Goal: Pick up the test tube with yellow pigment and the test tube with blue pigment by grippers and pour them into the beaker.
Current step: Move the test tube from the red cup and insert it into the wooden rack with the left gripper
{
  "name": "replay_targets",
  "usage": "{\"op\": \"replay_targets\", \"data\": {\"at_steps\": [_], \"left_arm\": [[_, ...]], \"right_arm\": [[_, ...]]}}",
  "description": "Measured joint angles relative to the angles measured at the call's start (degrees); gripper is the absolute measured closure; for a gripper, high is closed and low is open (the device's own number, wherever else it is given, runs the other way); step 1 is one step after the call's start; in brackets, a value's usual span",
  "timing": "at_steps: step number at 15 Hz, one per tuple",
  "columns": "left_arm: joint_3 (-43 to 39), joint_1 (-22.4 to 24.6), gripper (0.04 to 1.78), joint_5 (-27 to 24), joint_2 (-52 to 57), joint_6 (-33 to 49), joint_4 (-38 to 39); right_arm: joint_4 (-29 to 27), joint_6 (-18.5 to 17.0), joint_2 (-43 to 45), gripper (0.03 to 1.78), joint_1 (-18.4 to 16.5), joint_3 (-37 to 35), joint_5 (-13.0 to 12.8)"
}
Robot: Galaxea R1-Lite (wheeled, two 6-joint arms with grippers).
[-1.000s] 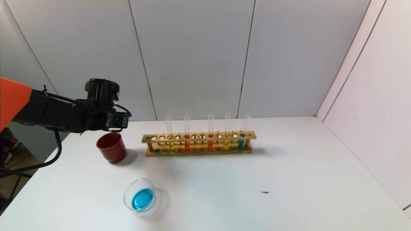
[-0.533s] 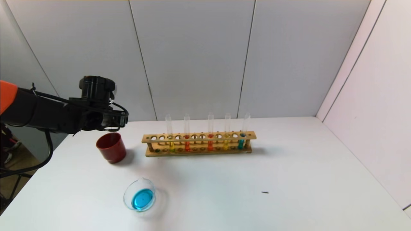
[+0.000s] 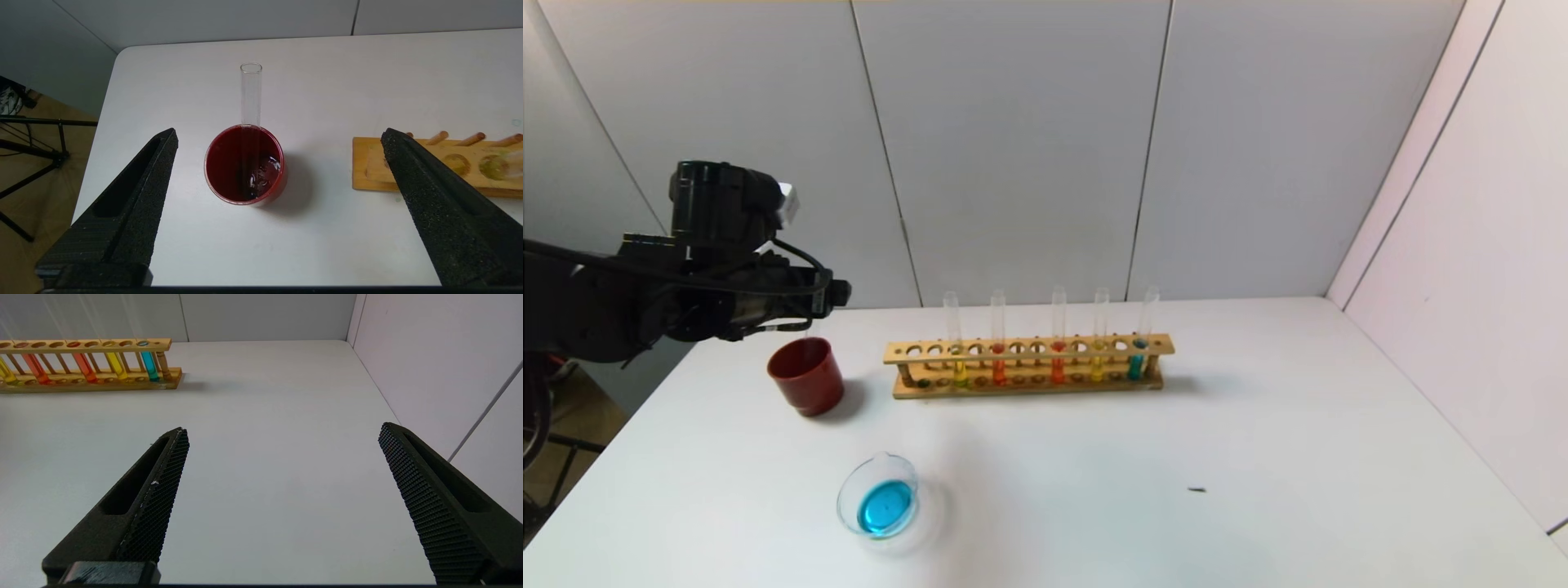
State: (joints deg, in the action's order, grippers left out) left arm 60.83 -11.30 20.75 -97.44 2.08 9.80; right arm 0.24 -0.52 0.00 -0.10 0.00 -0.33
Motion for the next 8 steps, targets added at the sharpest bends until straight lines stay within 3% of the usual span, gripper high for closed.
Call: {"op": "replay_targets", "data": {"at_steps": [8], "left_arm": [[-7.63, -7.72, 0.07, 1.35, 8.08, 7.62, 0.28]], "right_arm": [[0.00, 0.00, 0.00, 0.11, 0.00, 0.00, -0.02]]}}
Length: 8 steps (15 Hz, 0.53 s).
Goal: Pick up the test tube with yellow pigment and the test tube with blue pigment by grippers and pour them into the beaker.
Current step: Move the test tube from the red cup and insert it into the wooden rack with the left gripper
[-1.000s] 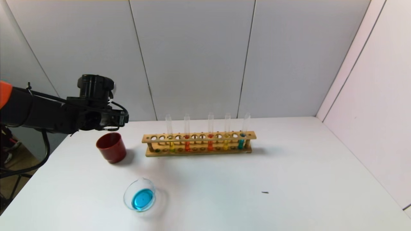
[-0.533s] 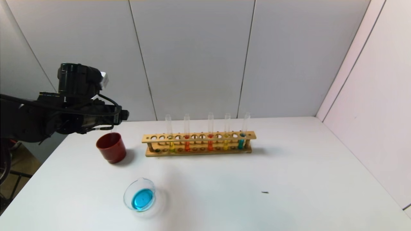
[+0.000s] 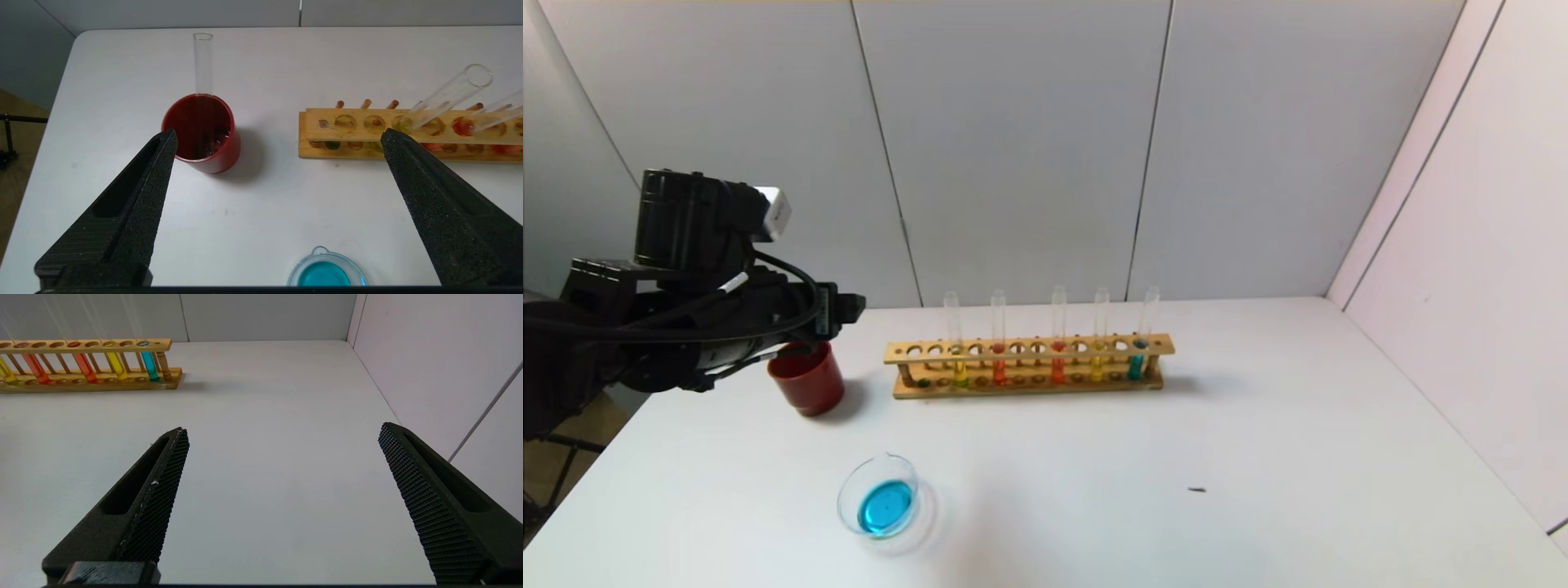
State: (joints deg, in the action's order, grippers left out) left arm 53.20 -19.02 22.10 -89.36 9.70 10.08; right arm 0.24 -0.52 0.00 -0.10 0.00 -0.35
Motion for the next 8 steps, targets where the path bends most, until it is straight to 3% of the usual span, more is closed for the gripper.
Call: {"op": "replay_targets", "data": {"at_steps": [4, 8], "left_arm": [[-2.49, -7.30, 0.07, 5.99, -1.40, 6.63, 2.93], [-3.23, -10.78, 0.07, 6.31, -6.03, 6.94, 11.33]], "right_arm": [[0.00, 0.00, 0.00, 0.11, 0.00, 0.00, 0.02], [-0.02, 0.00, 0.00, 0.11, 0.00, 0.00, 0.00]]}}
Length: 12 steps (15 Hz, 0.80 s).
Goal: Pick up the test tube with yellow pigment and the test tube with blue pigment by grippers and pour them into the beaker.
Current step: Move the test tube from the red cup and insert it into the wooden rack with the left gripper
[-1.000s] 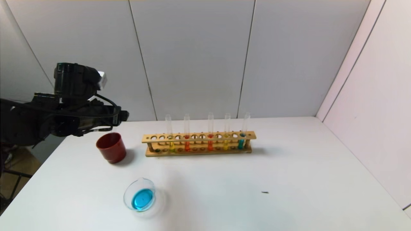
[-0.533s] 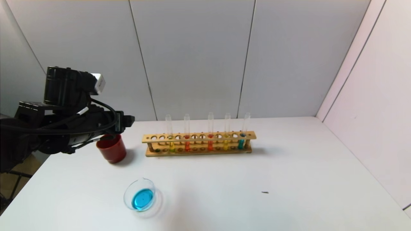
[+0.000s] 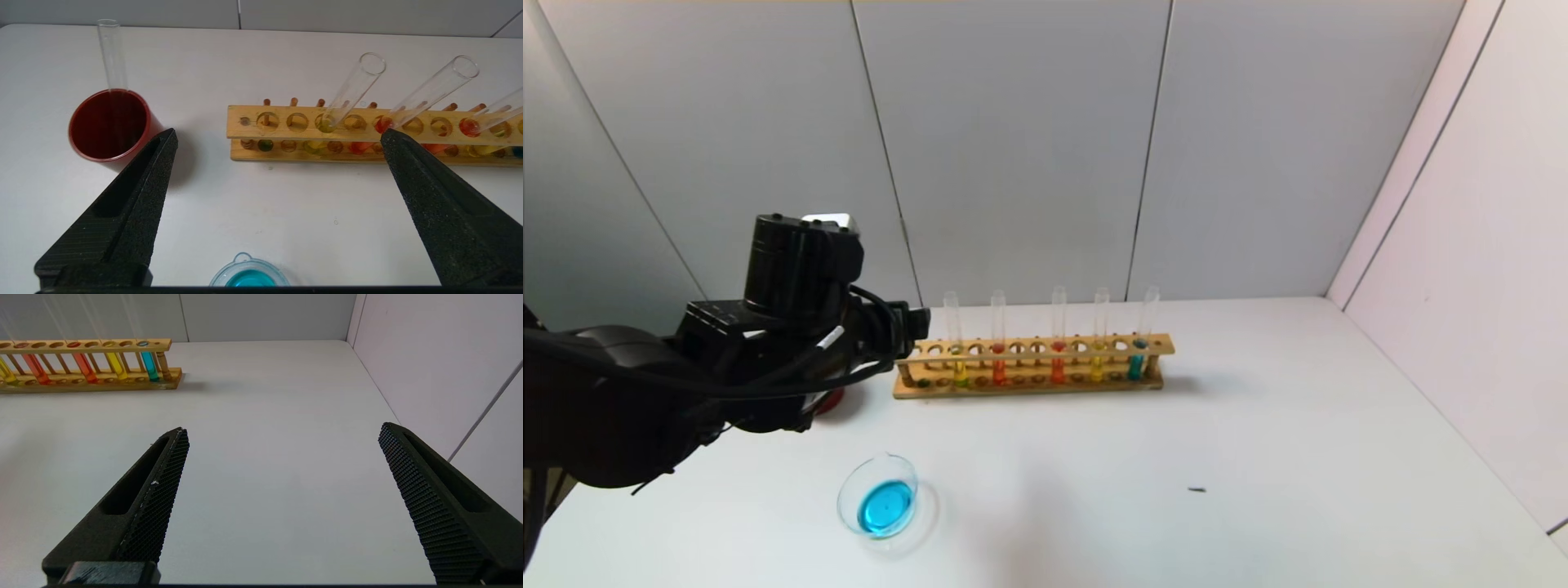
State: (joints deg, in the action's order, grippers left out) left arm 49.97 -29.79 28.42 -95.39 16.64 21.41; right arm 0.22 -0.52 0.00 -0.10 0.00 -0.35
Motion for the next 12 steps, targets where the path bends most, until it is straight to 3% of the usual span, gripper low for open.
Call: {"op": "replay_targets", "data": {"at_steps": [12], "left_arm": [[4.35, -0.60, 0.07, -0.80, -13.43, -0.60, 8.96]], "right_arm": [[0.02, 0.00, 0.00, 0.11, 0.00, 0.00, 0.02]]}}
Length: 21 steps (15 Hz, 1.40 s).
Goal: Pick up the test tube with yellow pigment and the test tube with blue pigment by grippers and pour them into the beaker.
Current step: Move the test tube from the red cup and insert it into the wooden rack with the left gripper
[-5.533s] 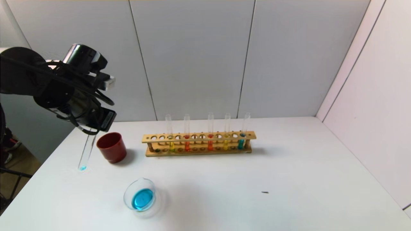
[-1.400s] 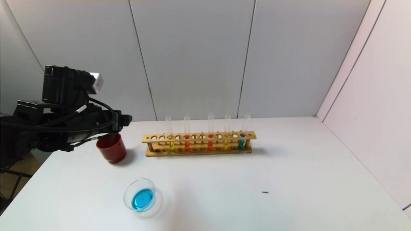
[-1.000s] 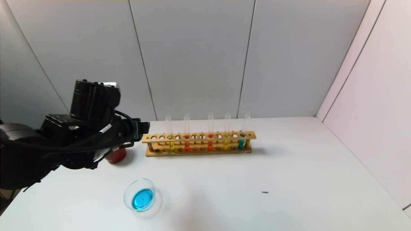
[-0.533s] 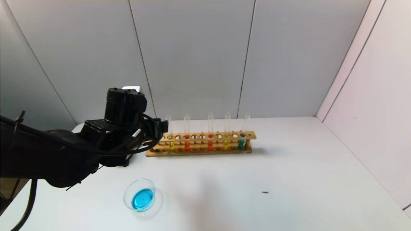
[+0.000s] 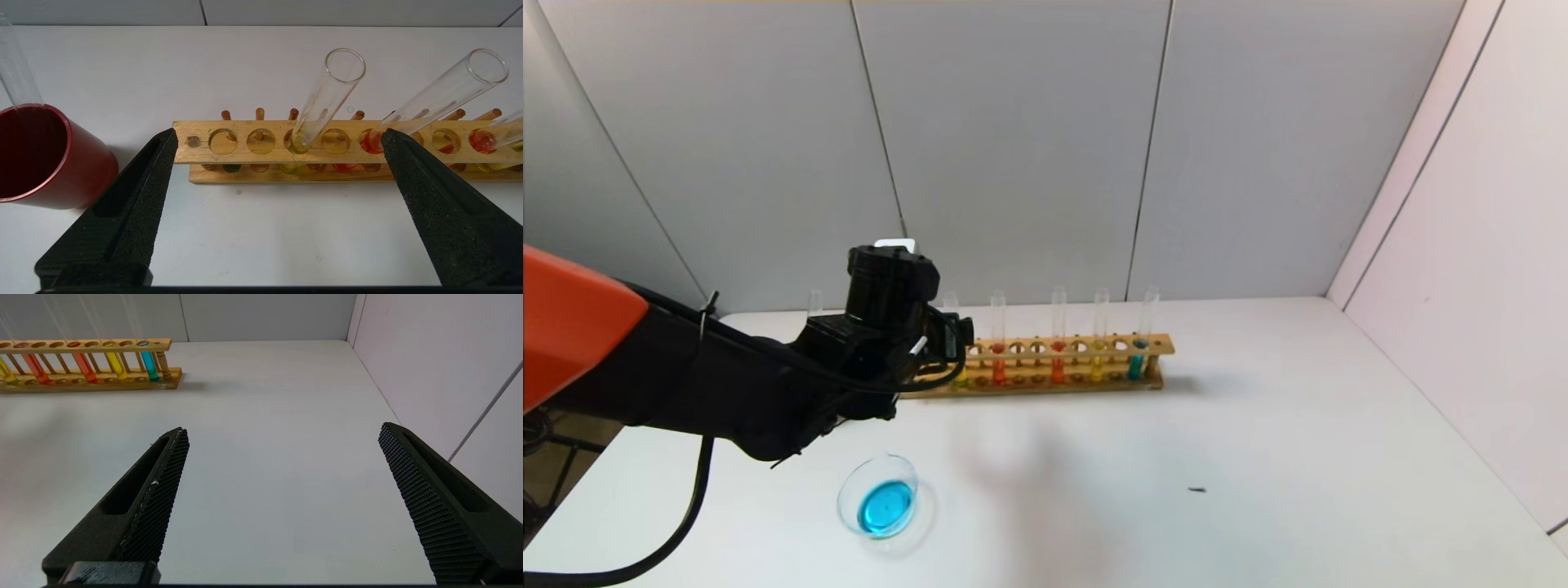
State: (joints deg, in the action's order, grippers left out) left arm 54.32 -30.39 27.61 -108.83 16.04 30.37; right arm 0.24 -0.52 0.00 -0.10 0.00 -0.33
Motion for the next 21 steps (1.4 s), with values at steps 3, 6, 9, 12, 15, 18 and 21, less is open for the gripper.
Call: {"op": "replay_targets", "data": {"at_steps": [3, 6, 9, 12, 15, 18, 21], "left_arm": [[2.34, 0.00, 0.07, 0.06, -3.69, -0.48, 0.77], [5.35, 0.21, 0.07, -0.11, -6.91, -0.94, 0.77], [8.48, 0.35, 0.07, -0.27, -9.67, -2.32, 0.80], [10.36, 0.55, 0.07, -0.28, -11.11, -2.43, 0.80], [10.95, 0.85, 0.07, -0.28, -11.61, -2.54, 0.80], [11.14, 1.12, 0.07, -0.28, -11.54, -2.46, 0.80], [11.17, 1.18, 0.14, -0.28, -11.35, -2.38, 0.80]], "right_arm": [[-0.02, 0.00, 0.00, 0.11, 0.00, 0.00, -0.02], [0.00, 0.00, 0.00, 0.11, 0.00, 0.00, -0.02], [0.00, 0.00, 0.00, 0.11, 0.00, 0.00, -0.02], [0.00, 0.00, 0.00, 0.11, 0.00, 0.00, -0.02], [0.00, 0.01, 0.00, 0.11, 0.00, 0.00, 0.00], [0.00, 0.00, 0.00, 0.11, 0.00, 0.00, 0.00], [0.00, 0.00, 0.00, 0.11, 0.00, 0.00, 0.00]]}}
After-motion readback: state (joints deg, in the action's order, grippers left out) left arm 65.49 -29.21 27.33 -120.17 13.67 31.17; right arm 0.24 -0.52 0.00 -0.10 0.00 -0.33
